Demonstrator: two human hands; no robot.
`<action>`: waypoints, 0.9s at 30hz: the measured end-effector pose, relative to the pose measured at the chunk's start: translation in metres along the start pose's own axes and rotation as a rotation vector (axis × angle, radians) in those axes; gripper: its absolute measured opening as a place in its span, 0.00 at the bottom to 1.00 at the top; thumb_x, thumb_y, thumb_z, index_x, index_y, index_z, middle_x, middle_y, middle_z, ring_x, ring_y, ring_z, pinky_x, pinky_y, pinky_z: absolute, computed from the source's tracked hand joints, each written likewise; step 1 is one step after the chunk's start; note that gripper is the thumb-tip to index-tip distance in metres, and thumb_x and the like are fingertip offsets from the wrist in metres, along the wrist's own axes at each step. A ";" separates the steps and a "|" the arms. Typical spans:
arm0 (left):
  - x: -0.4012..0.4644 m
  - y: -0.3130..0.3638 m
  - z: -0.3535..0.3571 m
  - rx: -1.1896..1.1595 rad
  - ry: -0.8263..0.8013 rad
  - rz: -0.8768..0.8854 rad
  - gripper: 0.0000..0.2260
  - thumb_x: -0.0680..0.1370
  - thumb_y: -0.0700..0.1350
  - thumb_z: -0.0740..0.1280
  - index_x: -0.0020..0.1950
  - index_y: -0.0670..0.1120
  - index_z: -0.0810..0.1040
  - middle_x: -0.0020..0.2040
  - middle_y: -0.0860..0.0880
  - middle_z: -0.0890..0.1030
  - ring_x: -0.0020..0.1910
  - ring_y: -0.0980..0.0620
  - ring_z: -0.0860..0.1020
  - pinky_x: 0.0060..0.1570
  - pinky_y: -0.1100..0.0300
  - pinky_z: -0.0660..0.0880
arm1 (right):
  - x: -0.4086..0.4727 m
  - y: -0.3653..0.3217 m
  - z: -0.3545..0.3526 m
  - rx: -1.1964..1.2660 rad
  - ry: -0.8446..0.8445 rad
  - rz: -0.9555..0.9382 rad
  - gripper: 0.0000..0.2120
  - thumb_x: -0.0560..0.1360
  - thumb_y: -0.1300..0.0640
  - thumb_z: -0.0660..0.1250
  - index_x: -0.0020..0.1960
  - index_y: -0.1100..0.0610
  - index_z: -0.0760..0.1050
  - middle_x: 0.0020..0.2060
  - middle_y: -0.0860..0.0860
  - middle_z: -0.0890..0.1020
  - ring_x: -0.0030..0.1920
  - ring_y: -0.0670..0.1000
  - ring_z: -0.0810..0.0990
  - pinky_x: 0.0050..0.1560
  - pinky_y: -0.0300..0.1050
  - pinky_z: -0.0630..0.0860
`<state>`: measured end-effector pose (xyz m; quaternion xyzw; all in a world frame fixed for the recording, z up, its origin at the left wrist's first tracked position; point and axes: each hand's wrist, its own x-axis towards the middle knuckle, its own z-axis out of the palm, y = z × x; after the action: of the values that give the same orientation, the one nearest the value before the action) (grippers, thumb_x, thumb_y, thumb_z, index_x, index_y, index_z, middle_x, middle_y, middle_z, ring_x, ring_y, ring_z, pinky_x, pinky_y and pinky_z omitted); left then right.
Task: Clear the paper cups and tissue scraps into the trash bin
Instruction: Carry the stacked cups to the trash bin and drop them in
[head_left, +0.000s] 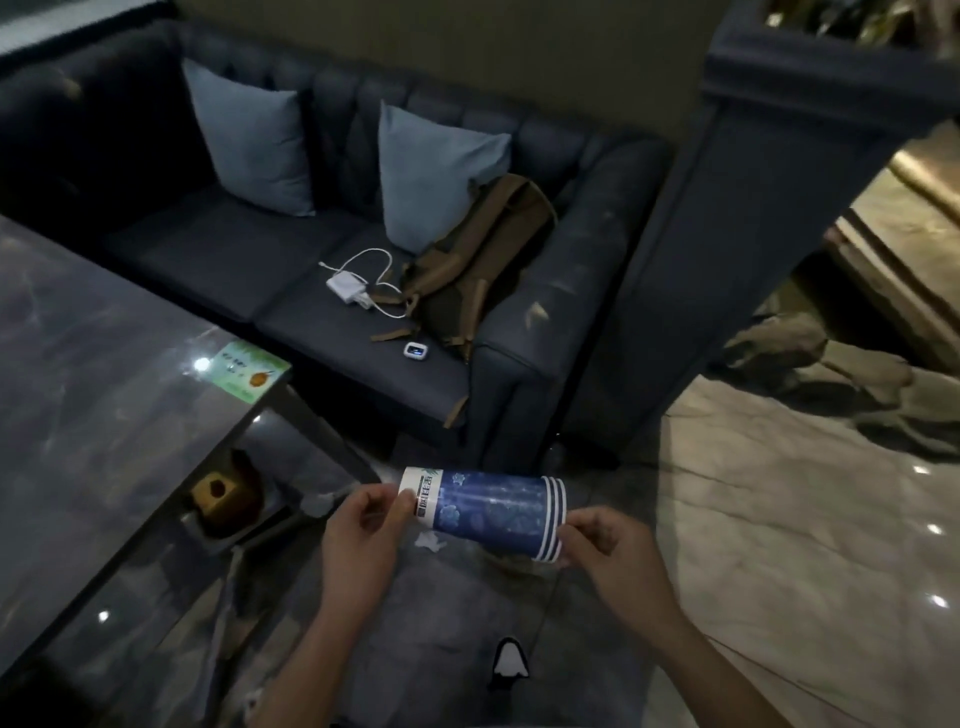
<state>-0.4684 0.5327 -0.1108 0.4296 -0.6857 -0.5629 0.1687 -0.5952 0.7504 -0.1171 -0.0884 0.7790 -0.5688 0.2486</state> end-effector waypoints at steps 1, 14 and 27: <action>-0.001 0.002 0.011 0.018 -0.011 0.012 0.02 0.76 0.41 0.71 0.45 0.46 0.82 0.39 0.50 0.85 0.40 0.56 0.83 0.44 0.61 0.79 | 0.003 0.006 -0.010 -0.019 0.018 0.001 0.07 0.72 0.69 0.69 0.40 0.58 0.80 0.35 0.54 0.85 0.36 0.51 0.85 0.35 0.43 0.82; 0.019 -0.004 0.091 0.241 -0.258 -0.021 0.06 0.76 0.39 0.69 0.50 0.47 0.84 0.44 0.50 0.86 0.46 0.52 0.83 0.49 0.56 0.79 | 0.009 0.050 -0.062 0.038 0.141 0.234 0.09 0.75 0.65 0.65 0.45 0.55 0.82 0.29 0.49 0.84 0.30 0.45 0.82 0.32 0.38 0.79; 0.082 -0.069 0.129 0.374 -0.504 -0.158 0.08 0.78 0.38 0.69 0.54 0.47 0.83 0.48 0.48 0.86 0.44 0.54 0.83 0.53 0.51 0.79 | 0.058 0.127 -0.033 -0.234 0.081 0.439 0.16 0.75 0.63 0.64 0.33 0.46 0.76 0.32 0.51 0.83 0.35 0.51 0.81 0.41 0.48 0.79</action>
<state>-0.5799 0.5495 -0.2348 0.3520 -0.7620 -0.5271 -0.1324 -0.6427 0.7969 -0.2438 0.0777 0.8495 -0.4100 0.3227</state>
